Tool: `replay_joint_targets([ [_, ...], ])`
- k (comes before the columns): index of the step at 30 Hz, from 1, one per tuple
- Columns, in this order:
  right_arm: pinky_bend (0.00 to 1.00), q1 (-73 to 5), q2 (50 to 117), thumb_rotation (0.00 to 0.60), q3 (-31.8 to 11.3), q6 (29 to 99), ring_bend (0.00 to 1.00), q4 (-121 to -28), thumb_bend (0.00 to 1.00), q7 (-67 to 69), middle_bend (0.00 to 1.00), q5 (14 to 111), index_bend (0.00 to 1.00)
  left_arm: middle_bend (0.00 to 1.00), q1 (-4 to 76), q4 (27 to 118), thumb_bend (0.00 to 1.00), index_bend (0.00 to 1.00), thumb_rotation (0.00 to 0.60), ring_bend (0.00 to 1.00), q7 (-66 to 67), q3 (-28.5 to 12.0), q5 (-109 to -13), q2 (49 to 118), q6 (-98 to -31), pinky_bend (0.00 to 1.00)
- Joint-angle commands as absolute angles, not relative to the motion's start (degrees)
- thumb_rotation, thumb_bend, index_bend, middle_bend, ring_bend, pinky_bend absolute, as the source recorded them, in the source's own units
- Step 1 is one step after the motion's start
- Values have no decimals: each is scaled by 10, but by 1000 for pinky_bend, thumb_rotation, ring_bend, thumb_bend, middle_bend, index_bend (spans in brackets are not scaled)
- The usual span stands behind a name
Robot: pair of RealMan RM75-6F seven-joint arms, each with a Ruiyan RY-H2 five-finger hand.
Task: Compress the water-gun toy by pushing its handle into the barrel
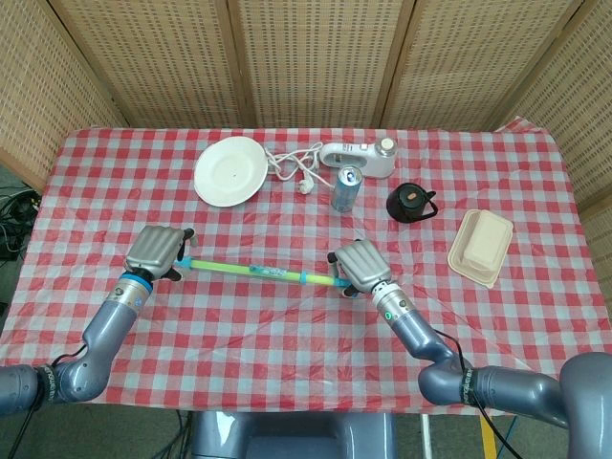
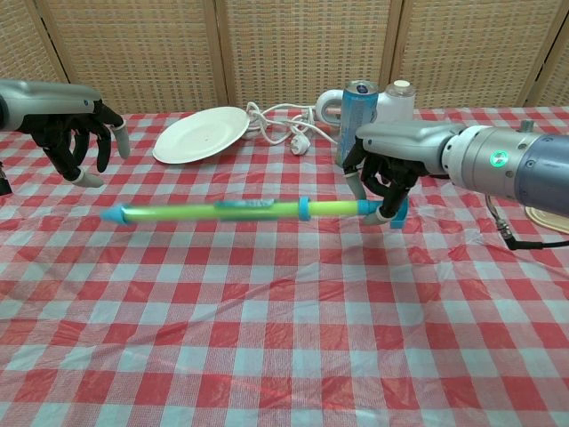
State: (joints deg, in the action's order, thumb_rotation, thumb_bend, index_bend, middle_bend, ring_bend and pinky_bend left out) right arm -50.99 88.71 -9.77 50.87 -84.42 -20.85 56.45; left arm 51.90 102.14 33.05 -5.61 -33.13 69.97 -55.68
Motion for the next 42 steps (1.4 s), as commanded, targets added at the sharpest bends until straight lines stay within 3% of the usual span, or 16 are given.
replay_joint_targets([
  [1,225,-506,885,600,-86,512,649,-845,369,-240,579,543,499,185,522,1032,337,201,600,291,338,-49,-323,695,-549,327],
  [4,123,-505,882,600,-80,516,498,-854,356,-266,416,522,396,117,522,1041,307,180,600,206,335,-46,-324,694,-547,251],
  [8,77,-501,875,600,-77,524,358,-867,348,-283,279,501,332,28,514,1056,300,146,600,91,320,-45,-340,691,-553,143],
  [11,21,-493,867,600,-73,531,192,-877,330,-283,131,499,237,0,499,1067,295,107,600,8,300,-45,-366,688,-566,34],
  [15,0,-473,852,600,-60,552,10,-886,268,-281,2,510,78,0,458,1078,289,68,600,0,259,-36,-443,684,-610,0],
  [18,0,-462,842,600,-53,559,0,-891,214,-279,0,517,5,0,427,1079,286,58,600,0,224,-27,-495,682,-636,0],
  [28,0,-419,814,600,-31,632,0,-946,181,-298,0,564,0,0,342,1083,285,53,600,0,150,4,-644,665,-714,0],
  [34,0,-351,793,600,11,721,0,-972,180,-256,0,664,0,0,258,1032,285,44,600,0,136,39,-754,692,-836,0],
  [42,0,-264,779,600,72,816,0,-942,178,-178,0,786,0,0,170,968,273,0,600,0,118,83,-827,723,-921,0],
])
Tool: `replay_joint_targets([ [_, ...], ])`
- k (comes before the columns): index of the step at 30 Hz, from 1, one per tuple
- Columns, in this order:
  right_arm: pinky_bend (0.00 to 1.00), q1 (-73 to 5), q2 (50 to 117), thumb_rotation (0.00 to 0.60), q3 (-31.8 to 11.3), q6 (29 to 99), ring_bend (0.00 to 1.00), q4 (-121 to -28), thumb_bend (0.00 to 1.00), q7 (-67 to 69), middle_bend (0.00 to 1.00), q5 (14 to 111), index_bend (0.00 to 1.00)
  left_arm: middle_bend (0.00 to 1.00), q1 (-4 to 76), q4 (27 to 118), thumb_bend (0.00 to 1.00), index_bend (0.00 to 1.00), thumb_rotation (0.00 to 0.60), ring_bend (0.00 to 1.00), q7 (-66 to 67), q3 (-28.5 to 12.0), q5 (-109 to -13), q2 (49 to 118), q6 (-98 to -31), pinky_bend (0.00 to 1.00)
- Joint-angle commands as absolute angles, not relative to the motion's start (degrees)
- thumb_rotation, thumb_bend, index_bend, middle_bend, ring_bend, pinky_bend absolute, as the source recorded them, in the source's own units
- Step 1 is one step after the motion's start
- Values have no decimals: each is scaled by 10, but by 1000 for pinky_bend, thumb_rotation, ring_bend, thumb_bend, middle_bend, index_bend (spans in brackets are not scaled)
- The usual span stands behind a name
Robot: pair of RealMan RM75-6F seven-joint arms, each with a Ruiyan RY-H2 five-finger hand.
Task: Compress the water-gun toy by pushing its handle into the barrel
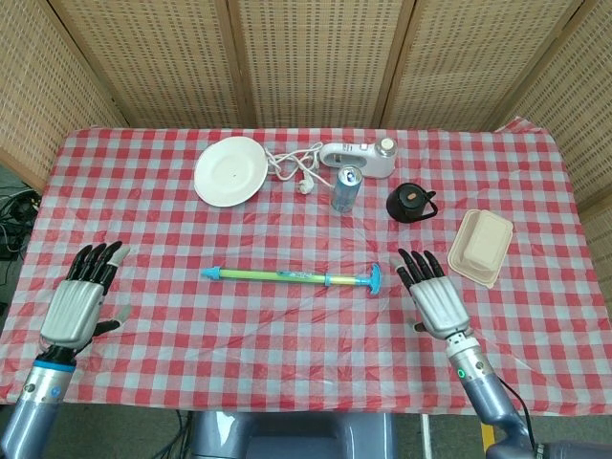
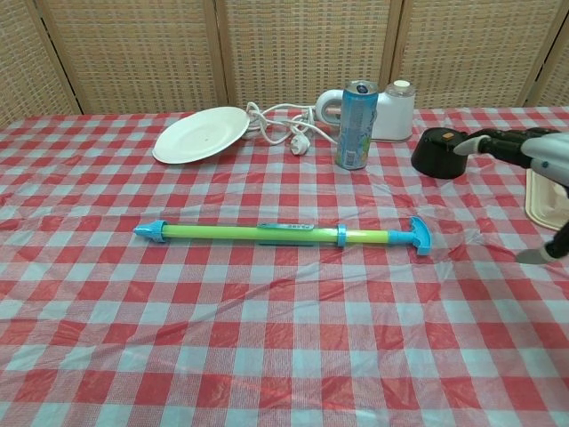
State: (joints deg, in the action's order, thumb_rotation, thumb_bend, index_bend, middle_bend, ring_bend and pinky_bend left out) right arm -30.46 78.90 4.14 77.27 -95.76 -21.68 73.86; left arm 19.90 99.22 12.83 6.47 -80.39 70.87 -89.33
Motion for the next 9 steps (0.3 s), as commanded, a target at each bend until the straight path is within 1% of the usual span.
replay_joint_targets([
  [1,0,-255,776,600,78,825,0,-938,178,-169,0,795,0,0,161,961,267,0,600,0,117,87,-833,725,-929,0],
  [5,0,-210,766,600,102,871,0,-905,178,-118,0,844,0,0,126,931,194,0,600,0,109,102,-861,729,-959,0],
  [9,0,-190,760,600,111,884,0,-892,178,-81,0,862,0,0,107,917,189,0,600,0,93,107,-868,729,-965,0],
])
